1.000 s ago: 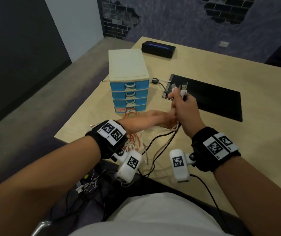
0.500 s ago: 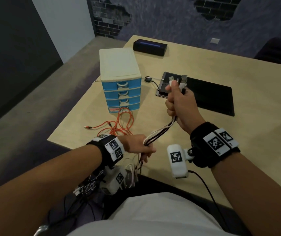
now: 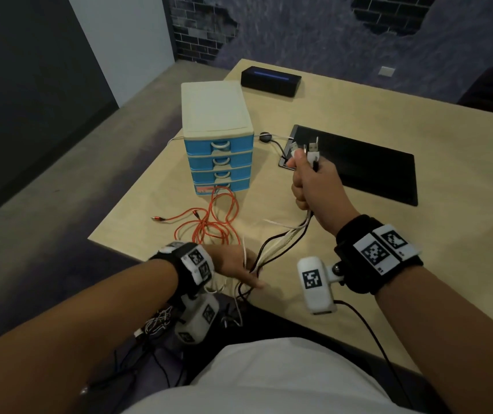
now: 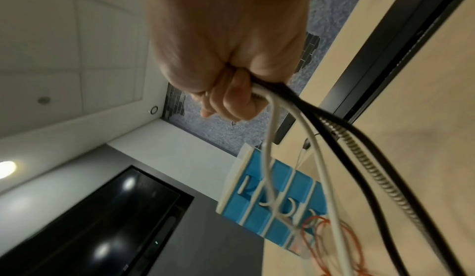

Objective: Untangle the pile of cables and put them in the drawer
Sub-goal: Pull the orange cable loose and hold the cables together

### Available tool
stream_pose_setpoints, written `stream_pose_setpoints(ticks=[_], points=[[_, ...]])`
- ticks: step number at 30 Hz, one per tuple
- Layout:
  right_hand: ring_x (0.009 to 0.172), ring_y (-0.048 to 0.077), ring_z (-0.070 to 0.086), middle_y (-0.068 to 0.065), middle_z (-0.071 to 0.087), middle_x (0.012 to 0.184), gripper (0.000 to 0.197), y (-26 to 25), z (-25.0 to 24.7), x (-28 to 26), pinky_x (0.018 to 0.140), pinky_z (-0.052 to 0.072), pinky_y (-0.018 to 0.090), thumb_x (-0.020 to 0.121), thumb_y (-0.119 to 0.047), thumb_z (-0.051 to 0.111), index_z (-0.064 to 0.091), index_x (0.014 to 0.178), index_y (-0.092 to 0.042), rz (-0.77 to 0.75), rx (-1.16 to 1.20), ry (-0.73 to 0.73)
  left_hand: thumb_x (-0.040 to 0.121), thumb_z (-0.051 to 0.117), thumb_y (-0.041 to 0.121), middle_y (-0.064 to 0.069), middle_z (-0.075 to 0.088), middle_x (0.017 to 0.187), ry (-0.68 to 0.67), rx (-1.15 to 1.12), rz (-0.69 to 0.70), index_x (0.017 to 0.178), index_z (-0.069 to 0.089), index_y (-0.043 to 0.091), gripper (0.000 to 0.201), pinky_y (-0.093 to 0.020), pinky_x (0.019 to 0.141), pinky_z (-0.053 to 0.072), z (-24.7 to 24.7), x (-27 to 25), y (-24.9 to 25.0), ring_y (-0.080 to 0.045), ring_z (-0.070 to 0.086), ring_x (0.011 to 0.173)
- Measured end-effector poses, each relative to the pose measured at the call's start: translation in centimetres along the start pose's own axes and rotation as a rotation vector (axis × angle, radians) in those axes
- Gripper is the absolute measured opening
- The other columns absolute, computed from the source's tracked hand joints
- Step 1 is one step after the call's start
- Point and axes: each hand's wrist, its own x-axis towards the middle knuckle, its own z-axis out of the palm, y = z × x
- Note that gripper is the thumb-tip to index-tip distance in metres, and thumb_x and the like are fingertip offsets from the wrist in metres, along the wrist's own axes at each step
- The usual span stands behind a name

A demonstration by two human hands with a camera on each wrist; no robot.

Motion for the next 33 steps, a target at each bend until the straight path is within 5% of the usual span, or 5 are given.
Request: stream_pose_setpoints(ticks=[4,7,13,24,33], points=[[0.040,0.005,0.027,-0.006,0.032,0.054,0.027,1.3,0.1,-0.6,0.039,0.022,0.019,0.105,-0.032,0.040,0.052,0.091,-0.013,0.076,-0.068,-0.043,0.067,0.065,0.071,0.006,0.060,0.126,0.080,-0.160,-0.081,0.130,0.053,0.028,0.078,-0.036,0.106,0.040,-4.1,-1.0,0.1,-0.014,0.055,0.117],[0.039,0.005,0.026,-0.006,0.033,0.053,0.028,1.8,0.0,-1.1,0.037,0.022,0.017,0.104,-0.033,0.040,0.053,0.091,-0.012,0.125,-0.082,-0.092,0.059,0.066,0.075,0.009,0.062,0.117,0.210,-0.377,-0.121,0.110,0.064,0.041,0.062,-0.032,0.100,0.045,-6.7,-2.4,-1.8,-0.013,0.058,0.109],[0.042,0.007,0.025,-0.003,0.032,0.056,0.029,1.1,-0.3,-2.0,0.041,0.020,0.022,0.104,-0.034,0.040,0.053,0.089,-0.013,0.152,-0.141,-0.156,0.094,0.056,0.036,-0.017,0.066,0.090,0.468,0.179,-0.415,0.094,0.070,-0.002,0.041,-0.035,0.074,0.047,-10.2,-2.5,-6.5,-0.027,0.059,0.079],[0.043,0.008,0.027,-0.003,0.034,0.057,0.030,0.4,0.5,-1.8,0.041,0.022,0.022,0.103,-0.036,0.041,0.056,0.090,-0.014,0.158,-0.239,-0.149,0.078,0.068,0.024,-0.014,0.047,0.137,0.421,0.428,-0.805,0.130,0.046,0.013,0.057,-0.041,0.097,0.045,-7.1,-1.9,-11.9,-0.034,0.048,0.125],[0.042,0.007,0.026,-0.007,0.034,0.054,0.029,0.9,1.8,-0.1,0.040,0.022,0.020,0.103,-0.038,0.042,0.054,0.086,-0.016,0.135,-0.192,-0.168,0.081,0.064,0.017,-0.016,0.042,0.123,0.454,0.514,-0.739,0.125,0.039,0.008,0.051,-0.043,0.085,0.048,-7.8,-1.9,-9.3,-0.038,0.056,0.108]])
